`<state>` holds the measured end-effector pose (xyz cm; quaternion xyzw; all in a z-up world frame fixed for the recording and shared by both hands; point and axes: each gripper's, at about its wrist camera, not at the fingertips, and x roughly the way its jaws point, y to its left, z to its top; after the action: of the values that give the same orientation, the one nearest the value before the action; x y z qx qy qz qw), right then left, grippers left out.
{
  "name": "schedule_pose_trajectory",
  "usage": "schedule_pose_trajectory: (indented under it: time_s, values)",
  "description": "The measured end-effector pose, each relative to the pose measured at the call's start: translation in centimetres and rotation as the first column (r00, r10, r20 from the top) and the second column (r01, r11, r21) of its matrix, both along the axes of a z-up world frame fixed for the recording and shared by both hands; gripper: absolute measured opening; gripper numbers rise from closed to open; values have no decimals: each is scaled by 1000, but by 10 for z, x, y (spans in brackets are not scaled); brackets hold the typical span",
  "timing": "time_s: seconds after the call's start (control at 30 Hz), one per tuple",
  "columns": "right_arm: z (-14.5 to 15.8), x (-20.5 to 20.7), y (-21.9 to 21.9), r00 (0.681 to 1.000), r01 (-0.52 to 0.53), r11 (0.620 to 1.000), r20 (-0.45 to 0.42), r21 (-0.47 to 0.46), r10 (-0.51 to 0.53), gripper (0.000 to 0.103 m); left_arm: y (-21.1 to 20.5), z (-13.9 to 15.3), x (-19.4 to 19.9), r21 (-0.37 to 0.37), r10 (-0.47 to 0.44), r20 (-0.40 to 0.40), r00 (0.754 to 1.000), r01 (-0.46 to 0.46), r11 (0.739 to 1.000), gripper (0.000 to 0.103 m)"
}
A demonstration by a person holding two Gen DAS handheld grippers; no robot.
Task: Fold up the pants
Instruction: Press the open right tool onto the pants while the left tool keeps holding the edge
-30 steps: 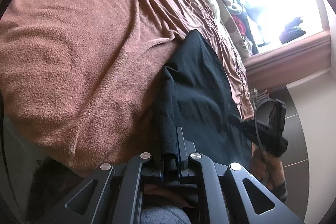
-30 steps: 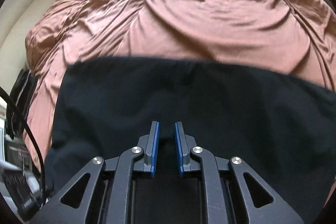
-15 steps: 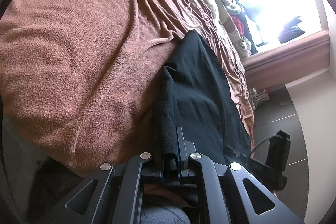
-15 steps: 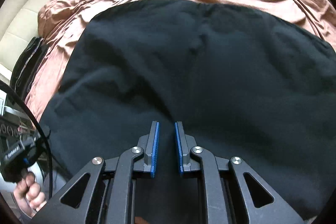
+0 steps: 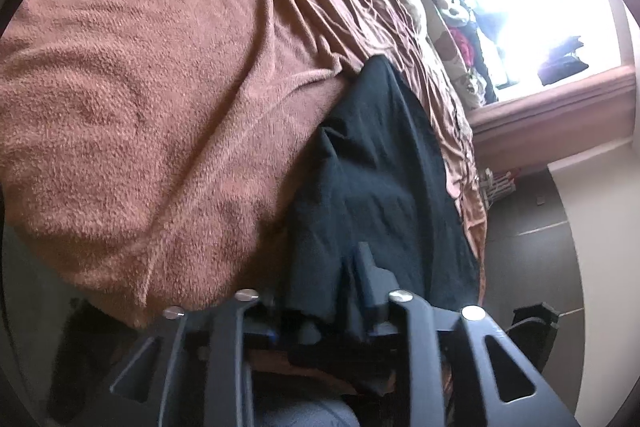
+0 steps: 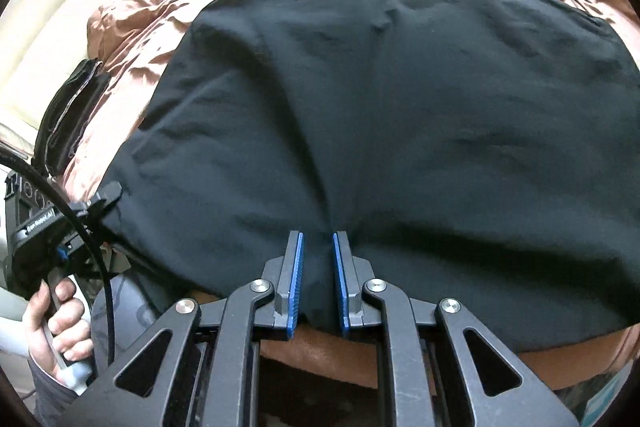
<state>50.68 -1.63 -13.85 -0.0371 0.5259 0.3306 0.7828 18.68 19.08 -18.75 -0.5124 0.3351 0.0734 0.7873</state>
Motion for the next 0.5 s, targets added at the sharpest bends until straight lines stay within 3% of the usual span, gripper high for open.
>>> schedule_pose_trajectory:
  time_s: [0.17,0.2,0.3,0.5]
  values:
    - [-2,-2,-5,1000,8,1000,-4,21,-8,12,3,-4,6,-18,3,-11,1000,-3,1000,31]
    - [-3,-2,-5,1000,10,1000,-6,26,-9,12,3,-5,6,-20,5,-15,1000,-6,1000,20]
    - [-3,-3,-8,1000,16,999,-7,38,-15,12,1,2,8,-4,-1,-5,1000,1,1000,7]
    - [-5,-5,-16,1000,21,998,-16,63,-20,12,-11,48,18,54,-49,119,992,42,998,6]
